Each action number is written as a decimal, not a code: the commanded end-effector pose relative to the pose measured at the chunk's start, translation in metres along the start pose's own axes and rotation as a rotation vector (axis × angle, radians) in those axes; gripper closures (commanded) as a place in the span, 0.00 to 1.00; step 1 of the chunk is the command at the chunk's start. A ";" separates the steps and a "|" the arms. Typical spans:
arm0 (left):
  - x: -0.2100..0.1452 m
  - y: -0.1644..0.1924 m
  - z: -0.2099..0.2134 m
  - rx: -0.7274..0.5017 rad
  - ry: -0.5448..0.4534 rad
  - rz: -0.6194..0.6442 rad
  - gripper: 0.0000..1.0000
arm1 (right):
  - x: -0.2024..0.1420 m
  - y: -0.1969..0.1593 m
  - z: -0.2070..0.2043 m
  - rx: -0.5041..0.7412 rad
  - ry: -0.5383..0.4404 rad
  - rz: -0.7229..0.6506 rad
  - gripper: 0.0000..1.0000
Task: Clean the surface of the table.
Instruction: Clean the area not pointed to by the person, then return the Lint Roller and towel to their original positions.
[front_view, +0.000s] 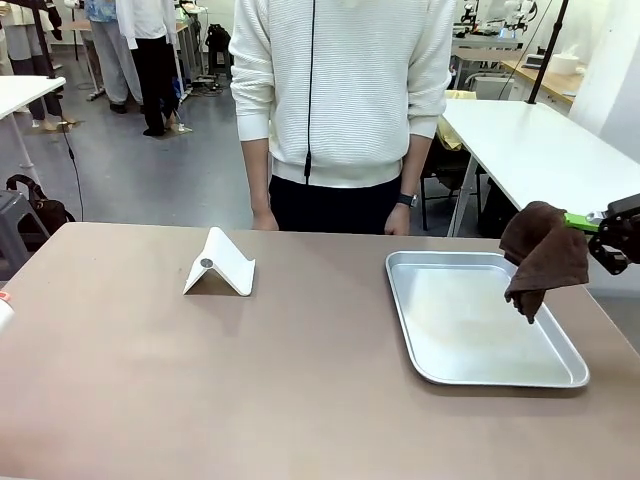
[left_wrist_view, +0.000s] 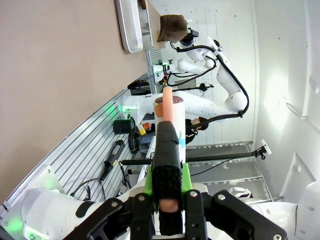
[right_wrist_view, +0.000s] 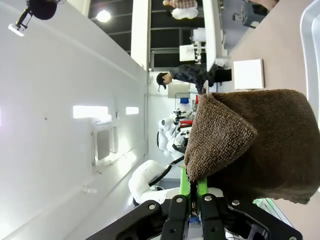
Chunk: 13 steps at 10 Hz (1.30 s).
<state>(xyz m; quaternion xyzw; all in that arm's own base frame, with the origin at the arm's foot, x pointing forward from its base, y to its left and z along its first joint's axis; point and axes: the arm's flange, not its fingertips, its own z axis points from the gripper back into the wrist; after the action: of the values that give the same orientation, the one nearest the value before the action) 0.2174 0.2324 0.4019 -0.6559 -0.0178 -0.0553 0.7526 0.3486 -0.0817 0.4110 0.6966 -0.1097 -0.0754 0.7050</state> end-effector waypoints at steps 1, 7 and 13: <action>0.000 -0.003 -0.003 -0.001 -0.007 0.012 0.78 | 0.000 0.002 -0.001 -0.002 0.003 0.008 1.00; 0.000 -0.003 -0.003 -0.001 -0.007 0.012 0.78 | 0.000 0.002 -0.001 -0.002 0.003 0.008 1.00; 0.003 -0.012 -0.007 -0.003 -0.018 0.016 0.78 | 0.006 0.006 -0.010 0.034 -0.035 0.032 0.95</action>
<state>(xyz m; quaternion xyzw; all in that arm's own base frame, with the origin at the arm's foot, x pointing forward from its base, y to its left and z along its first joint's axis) 0.2179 0.2321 0.4029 -0.6559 -0.0180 -0.0542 0.7527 0.3498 -0.0812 0.4121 0.6986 -0.1135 -0.0756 0.7024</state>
